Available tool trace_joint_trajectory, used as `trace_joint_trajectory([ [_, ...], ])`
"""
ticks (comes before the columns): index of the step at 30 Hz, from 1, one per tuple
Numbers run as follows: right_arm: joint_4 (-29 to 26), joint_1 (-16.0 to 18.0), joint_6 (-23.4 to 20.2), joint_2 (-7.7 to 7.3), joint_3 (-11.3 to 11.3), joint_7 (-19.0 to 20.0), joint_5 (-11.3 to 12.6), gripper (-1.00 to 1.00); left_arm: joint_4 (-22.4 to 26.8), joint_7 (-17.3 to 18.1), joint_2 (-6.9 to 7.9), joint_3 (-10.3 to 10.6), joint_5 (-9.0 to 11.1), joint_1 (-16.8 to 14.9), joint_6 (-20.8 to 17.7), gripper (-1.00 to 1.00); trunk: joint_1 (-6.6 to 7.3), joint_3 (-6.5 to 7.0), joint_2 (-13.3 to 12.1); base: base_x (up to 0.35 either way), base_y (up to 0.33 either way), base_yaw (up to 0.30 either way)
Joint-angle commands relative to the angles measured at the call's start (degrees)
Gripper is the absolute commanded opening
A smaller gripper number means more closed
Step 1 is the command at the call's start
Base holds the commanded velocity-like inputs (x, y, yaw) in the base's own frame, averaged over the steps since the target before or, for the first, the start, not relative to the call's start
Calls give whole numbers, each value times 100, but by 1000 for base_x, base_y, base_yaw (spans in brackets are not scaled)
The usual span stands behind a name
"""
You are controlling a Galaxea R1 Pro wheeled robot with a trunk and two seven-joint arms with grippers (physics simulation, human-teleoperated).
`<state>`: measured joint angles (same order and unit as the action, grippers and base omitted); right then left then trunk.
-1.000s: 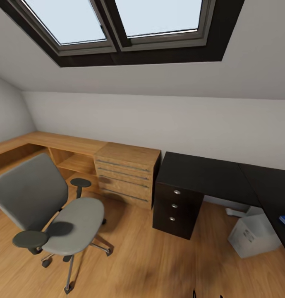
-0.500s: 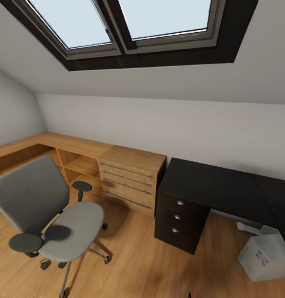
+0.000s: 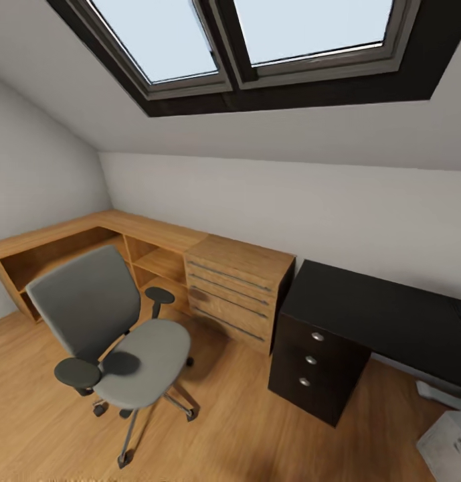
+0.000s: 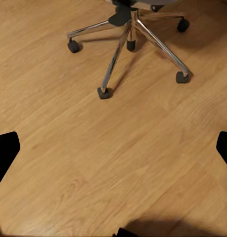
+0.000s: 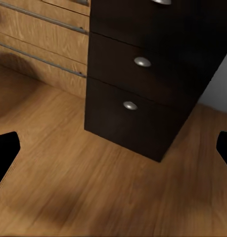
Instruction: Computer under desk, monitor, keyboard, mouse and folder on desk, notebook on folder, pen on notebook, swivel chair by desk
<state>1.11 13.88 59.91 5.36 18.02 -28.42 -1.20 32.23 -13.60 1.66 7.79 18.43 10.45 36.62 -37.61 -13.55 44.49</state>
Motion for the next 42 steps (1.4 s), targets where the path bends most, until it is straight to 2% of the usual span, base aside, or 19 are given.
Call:
trace_joint_trajectory([
  [1,10,2,9,-1,44,-58,-42,100,-9,-56,-26,48,29,1,78,100,-2,-7,6,0,0,274],
  [8,4,-6,9,-14,43,-58,-83,100,-38,-69,-70,46,34,1,176,100,-2,-6,6,0,0,275],
  [37,3,-8,9,-17,43,-59,-96,100,-338,-63,-83,69,29,1,196,100,-2,-6,6,0,0,277],
  [42,3,-6,9,-17,43,-66,-92,100,-340,-42,-78,71,23,1,197,100,-2,-6,6,191,0,281],
])
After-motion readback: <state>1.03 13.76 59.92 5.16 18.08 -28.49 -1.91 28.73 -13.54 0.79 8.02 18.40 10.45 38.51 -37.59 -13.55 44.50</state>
